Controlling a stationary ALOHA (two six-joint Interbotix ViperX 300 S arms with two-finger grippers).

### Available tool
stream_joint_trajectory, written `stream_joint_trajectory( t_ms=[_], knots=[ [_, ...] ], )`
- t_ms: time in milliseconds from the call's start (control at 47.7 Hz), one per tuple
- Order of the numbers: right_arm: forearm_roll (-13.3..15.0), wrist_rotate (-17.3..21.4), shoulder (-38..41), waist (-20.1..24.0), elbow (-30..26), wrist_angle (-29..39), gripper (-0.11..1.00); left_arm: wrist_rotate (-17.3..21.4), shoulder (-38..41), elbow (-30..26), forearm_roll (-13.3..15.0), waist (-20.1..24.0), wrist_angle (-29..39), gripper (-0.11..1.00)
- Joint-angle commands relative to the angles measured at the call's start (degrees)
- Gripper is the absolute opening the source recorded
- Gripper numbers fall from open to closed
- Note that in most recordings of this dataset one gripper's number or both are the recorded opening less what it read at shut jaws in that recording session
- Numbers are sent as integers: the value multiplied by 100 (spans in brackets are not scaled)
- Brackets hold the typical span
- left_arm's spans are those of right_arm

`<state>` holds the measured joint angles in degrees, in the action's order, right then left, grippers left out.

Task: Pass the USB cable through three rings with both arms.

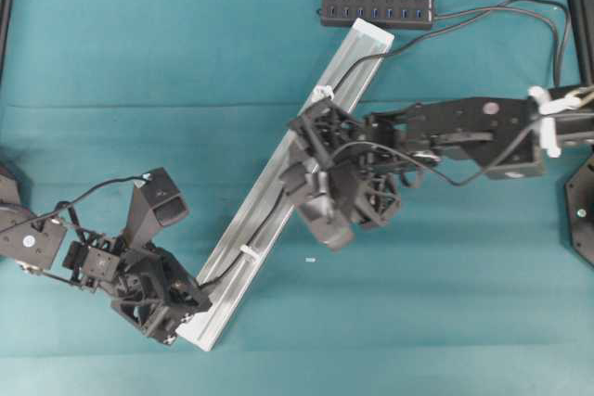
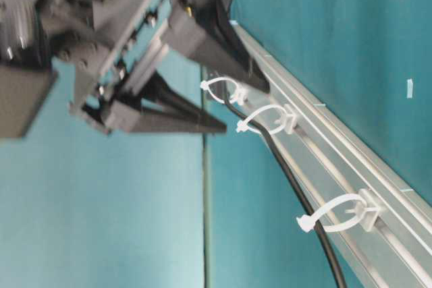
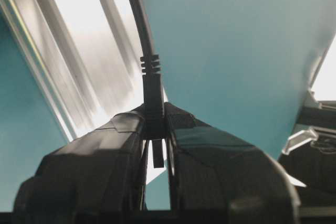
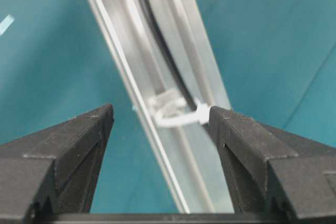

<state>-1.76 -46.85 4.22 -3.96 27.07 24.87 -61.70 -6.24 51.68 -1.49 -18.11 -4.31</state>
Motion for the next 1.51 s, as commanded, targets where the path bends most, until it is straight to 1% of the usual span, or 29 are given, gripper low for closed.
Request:
stream_joint_trajectory(
  t_ms=[0, 252, 545, 671, 713, 755, 881, 944, 1007, 1048, 1090, 1153, 1195, 1321, 1405, 1489],
  knots=[
    [0, 70, -114, -70, 9, -70, 84, 18, -88, -44, -18, -44, -18, 9],
    [0, 97, -316, -158, 18, -62, 84, 18, -404, -44, -9, -70, -18, 9],
    [0, 624, -369, -202, 62, -97, 84, 26, -562, -44, -9, -26, -9, 9],
    [0, 721, -387, -202, 97, -141, 84, 53, -571, -9, -18, -26, 9, 9],
    [0, 729, -396, -202, 114, -141, 84, 53, -571, 9, -18, -26, 53, 13],
    [0, 738, -404, -202, 132, -141, 84, 62, -580, 18, -18, -26, 88, 21],
    [-18, 747, -439, -167, 202, -141, 85, 88, -606, 9, -18, -35, 114, 58],
    [-26, 756, -457, -149, 237, -141, 85, 167, -650, -26, -26, -26, 79, 77],
    [-26, 765, -483, -132, 264, -149, 85, 308, -729, -53, -26, -26, 70, 91],
    [-35, 791, -501, -123, 272, -149, 85, 404, -800, -53, -26, -35, 105, 96],
    [-35, 861, -510, -114, 281, -158, 85, 536, -896, -26, -26, -26, 114, 96],
    [-35, 1037, -536, -114, 281, -176, 85, 738, -1055, -9, -26, -26, 123, 93],
    [-35, 1230, -589, -132, 281, -193, 85, 861, -1169, 0, -26, -26, 123, 93],
    [-35, 1635, -765, -167, 290, -237, 85, 1336, -1556, 0, -26, 26, 123, 94],
    [-35, 1811, -905, -176, 325, -281, 85, 1740, -1819, -9, -26, 70, 132, 94],
    [-35, 1916, -1063, -176, 387, -325, 85, 2268, -2021, -26, -26, 132, 167, 94]
  ],
)
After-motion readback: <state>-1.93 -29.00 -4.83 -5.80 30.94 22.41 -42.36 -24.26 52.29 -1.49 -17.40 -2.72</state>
